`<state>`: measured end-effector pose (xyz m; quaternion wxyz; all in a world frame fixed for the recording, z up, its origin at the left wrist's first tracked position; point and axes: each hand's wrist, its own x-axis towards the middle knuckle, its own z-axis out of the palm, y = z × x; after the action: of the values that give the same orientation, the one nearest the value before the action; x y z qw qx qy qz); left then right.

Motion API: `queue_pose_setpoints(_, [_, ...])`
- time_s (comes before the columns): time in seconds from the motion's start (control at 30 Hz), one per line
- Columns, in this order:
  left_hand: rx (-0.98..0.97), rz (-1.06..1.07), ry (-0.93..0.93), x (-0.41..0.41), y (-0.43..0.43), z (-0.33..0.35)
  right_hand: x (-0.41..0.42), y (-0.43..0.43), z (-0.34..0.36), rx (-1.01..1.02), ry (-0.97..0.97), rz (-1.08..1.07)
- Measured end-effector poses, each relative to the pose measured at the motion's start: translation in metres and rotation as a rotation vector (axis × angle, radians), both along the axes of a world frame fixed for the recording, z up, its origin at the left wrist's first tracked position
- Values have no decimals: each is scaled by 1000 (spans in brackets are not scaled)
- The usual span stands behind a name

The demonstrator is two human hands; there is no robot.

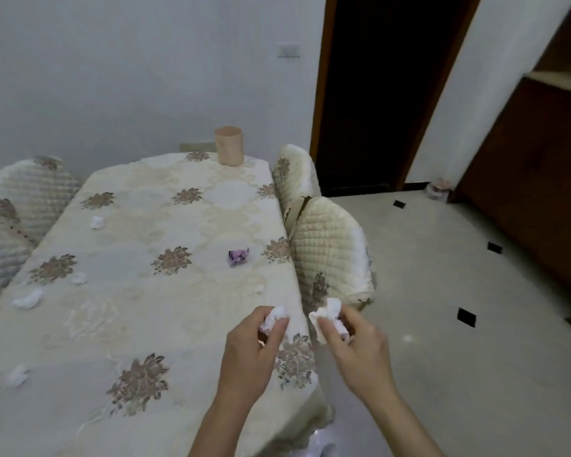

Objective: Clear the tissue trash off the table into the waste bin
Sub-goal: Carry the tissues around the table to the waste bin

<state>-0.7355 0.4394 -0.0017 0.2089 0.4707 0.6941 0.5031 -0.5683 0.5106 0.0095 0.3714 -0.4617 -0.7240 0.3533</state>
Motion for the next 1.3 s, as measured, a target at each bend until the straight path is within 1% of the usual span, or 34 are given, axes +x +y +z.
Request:
queue_pose_setpoints(0.13, [-12, -153, -9, 35, 22, -3, 45, -3, -6, 6, -1, -172])
queue_pose_setpoints(0.3, [-50, -302, -32, 83, 57, -7, 98, 8, -7, -57, 47, -334])
queue_pose_setpoints(0.53, [-36, -431, 36, 143, 128, -12, 161, 60, -21, -95, 84, -493])
queue_pose_setpoints(0.73, [-75, -442, 96, 200, 222, -14, 221, 150, -33, -112, 96, -517])
queue_pose_setpoints(0.83, [-77, -424, 112, 231, 272, -6, 256, 203, -30, -99, 53, -503])
queue_pose_setpoints(1.0, [-35, -360, 199, 271, 336, 2, 300, 278, -20, -74, 11, -485])
queue_pose_setpoints(1.2, [-79, -302, 155, 293, 387, -2, 326, 340, -26, -87, 12, -448])
queue_pose_setpoints(1.3, [-84, -275, 115, 296, 415, -8, 330, 369, -32, -124, 45, -439])
